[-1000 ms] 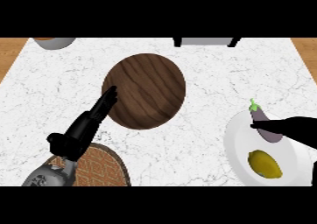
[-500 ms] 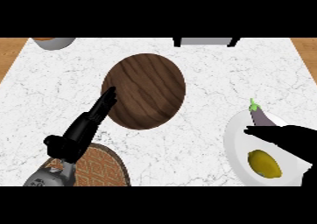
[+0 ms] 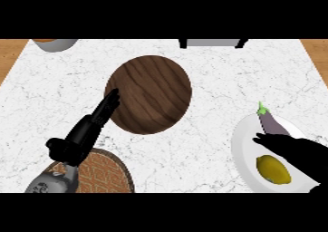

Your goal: Pick the lemon from the plate and place it in the bowl

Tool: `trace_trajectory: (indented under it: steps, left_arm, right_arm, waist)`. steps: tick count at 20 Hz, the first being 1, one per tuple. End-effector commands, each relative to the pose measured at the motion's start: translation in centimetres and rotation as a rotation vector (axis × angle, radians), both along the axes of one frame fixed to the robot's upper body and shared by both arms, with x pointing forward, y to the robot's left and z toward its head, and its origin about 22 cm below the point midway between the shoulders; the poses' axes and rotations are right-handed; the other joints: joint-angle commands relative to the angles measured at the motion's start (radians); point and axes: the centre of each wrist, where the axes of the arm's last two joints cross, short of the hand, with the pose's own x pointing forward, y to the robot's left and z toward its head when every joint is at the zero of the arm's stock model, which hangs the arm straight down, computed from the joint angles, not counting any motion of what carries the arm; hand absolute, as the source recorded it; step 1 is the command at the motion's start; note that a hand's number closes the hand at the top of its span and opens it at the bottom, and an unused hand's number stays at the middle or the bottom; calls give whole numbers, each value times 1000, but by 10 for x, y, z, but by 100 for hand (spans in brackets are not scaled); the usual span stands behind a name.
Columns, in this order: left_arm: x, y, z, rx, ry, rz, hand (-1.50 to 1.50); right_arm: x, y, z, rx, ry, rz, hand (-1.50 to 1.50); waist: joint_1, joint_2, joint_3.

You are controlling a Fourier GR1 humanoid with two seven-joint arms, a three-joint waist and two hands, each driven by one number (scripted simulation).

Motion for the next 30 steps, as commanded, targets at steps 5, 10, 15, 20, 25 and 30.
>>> trace_trajectory:
  steps: [5,10,15,20,25,30]
  left_arm:
    - [-5,-7,-15,6,24,3,0]
    - [19,-9,8,8,-5,-9,0]
    - [4,-9,-16,6,12,-5,0]
    - [-3,-7,4,-3,10,-6,0]
    - [1,2,0,-17,11,2,0]
    - [11,-4,13,10,-1,2,0]
  right_arm:
    - [3,-25,-16,-49,-51,-37,-150]
    - [13,-11,-46,-62,-5,-56,-150]
    - [0,-12,-63,-45,12,-45,-150]
    - [25,-22,-79,-31,-15,-45,-150]
    - [17,-7,-78,69,-66,9,150]
    - [34,-11,-88,69,-119,17,150]
  waist:
    - [0,1,0]
    - [1,1,0]
    - [0,1,0]
    - [5,1,0]
    - [2,0,0]
    - [4,1,0]
